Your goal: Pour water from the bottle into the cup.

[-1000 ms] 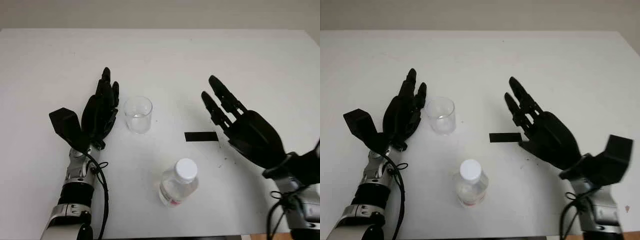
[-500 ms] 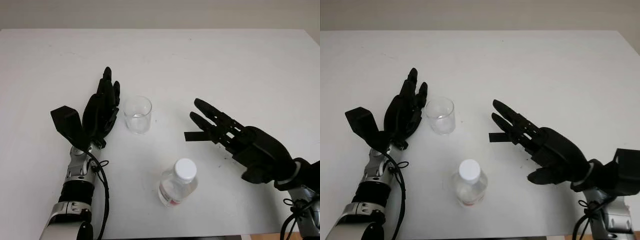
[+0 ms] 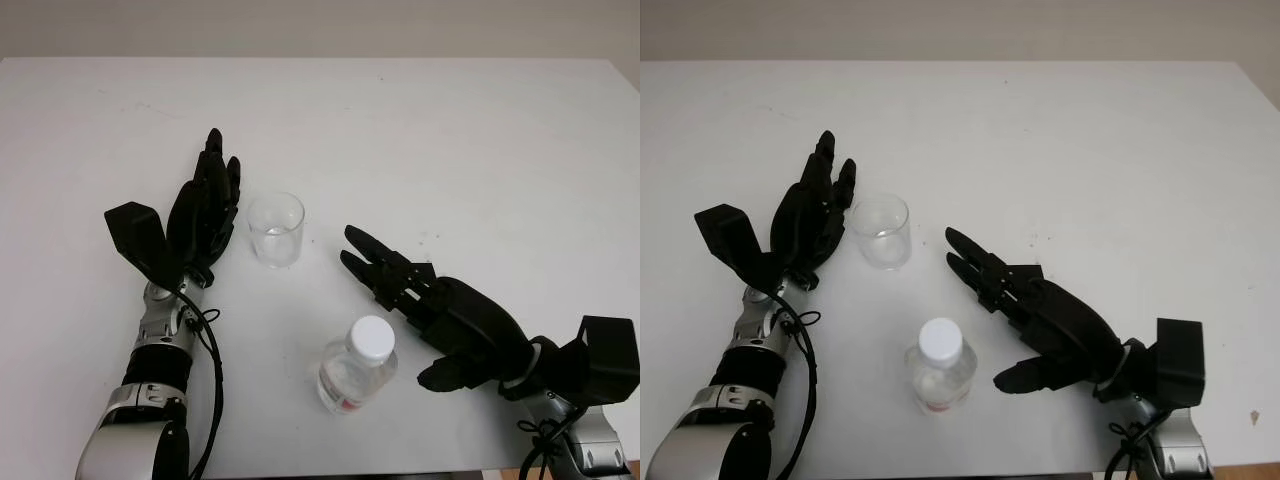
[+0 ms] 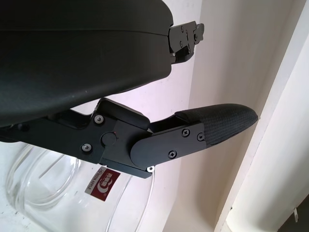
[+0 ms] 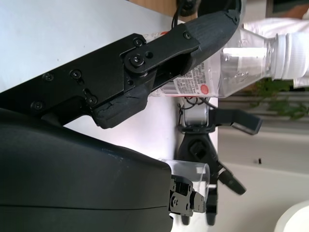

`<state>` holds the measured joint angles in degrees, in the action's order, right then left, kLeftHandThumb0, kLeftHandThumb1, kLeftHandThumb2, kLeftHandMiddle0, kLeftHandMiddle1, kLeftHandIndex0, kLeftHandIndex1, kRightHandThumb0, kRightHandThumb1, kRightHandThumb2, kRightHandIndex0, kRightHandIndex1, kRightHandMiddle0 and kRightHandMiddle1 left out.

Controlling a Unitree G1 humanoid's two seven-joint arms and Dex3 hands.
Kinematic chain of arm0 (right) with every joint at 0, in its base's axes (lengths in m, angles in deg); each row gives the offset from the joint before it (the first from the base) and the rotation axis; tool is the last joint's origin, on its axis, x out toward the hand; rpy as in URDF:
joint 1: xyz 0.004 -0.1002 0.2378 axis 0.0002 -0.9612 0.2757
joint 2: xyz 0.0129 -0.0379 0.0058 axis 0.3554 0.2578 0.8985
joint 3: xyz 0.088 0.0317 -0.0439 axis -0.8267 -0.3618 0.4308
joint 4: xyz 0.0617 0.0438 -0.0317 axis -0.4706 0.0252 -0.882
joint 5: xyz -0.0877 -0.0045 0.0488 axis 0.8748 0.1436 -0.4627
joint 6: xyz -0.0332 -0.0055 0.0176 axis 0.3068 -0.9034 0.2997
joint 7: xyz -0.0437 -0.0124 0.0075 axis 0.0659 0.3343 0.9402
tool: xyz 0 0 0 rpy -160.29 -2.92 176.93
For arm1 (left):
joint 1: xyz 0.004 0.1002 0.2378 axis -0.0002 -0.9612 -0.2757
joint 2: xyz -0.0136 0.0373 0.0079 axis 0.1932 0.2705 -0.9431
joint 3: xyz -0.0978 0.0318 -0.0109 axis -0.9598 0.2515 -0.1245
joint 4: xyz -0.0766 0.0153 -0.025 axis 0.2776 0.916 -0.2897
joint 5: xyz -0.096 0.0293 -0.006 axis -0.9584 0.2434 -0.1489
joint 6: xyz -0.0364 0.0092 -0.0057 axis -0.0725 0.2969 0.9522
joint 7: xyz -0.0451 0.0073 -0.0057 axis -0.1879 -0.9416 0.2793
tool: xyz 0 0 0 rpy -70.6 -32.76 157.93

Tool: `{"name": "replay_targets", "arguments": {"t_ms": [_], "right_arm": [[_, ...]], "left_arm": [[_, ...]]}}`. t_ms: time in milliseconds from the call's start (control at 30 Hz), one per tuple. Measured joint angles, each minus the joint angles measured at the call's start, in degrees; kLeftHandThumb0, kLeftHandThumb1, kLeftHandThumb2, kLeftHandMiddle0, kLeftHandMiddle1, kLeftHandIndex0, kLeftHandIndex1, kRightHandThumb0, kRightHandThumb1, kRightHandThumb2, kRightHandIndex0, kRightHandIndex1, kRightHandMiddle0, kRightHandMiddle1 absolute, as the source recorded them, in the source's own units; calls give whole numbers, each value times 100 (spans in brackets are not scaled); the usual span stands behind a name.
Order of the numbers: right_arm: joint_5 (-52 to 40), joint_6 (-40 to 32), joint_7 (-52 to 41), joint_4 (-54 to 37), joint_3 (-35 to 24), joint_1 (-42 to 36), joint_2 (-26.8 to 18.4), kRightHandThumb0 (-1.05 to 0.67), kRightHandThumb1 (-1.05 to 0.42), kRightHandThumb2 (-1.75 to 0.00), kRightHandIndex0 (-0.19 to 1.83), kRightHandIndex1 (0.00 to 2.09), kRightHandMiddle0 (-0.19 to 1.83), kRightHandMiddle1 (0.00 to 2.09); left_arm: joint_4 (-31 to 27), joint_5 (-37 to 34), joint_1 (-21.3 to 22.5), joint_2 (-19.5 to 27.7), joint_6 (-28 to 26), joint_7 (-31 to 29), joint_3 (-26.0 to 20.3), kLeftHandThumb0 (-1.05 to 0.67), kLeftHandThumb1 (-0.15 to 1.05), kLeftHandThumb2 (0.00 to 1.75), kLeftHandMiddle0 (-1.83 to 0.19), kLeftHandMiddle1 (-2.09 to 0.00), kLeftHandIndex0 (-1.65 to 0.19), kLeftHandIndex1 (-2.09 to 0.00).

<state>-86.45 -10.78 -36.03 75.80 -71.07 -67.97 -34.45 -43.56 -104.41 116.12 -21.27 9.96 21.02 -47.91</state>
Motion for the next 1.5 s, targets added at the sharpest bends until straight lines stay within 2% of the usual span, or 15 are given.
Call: {"name": "replay_targets", "arguments": {"t_ms": [267,633,967,1067,1167,1267,1333,1367,1467,1500], "right_arm": [[-106,122,-436,170,-133,198,-254,-99,-91,-5,-14,5,-12,5],[164,244,-675,337,133,417,-308,-105,-94,-6,0,9,-2,9],[210,-57,-1177,1064,553,1179,-268,-97,-83,-3,8,8,5,10],[231,-368,-1469,1248,733,1501,-274,-96,-81,-4,15,10,14,13],[377,-505,-1719,1290,921,1809,-324,-95,-80,-5,36,18,32,20],[408,-192,-1930,1466,983,1938,-271,-91,-83,-6,60,36,50,27],[327,194,-2316,1782,1008,2000,-116,-88,-87,-5,52,80,65,46],[282,250,-2521,1925,1054,2044,-43,-87,-86,-5,47,96,67,52],[245,257,-2887,2153,1199,2237,54,-85,-85,-5,47,114,77,62],[240,169,-2966,2166,1225,2286,51,-83,-84,-5,47,123,77,75]], "left_arm": [[202,-16,160,-2,147,-84,-28,-86,105,71,16,-5,19,-2],[270,-18,192,-18,263,-44,-46,-86,105,71,16,-5,19,-2],[270,-18,212,-104,316,30,-47,-85,105,72,16,-5,19,-2],[299,-18,243,-106,330,29,-47,-86,105,71,16,-5,19,-2],[345,-15,284,-108,332,49,-46,-85,105,71,16,-6,18,-2],[357,-15,329,-107,351,75,-48,-85,105,72,16,-5,19,-2],[365,-12,336,-106,376,81,-59,-85,105,72,15,-6,18,-3],[366,-5,337,-107,389,92,-59,-85,105,73,15,-6,18,-3],[366,-2,338,-114,397,122,-58,-86,105,72,14,-6,17,-3],[365,-2,338,-113,398,125,-64,-85,105,72,14,-6,16,-4]]}}
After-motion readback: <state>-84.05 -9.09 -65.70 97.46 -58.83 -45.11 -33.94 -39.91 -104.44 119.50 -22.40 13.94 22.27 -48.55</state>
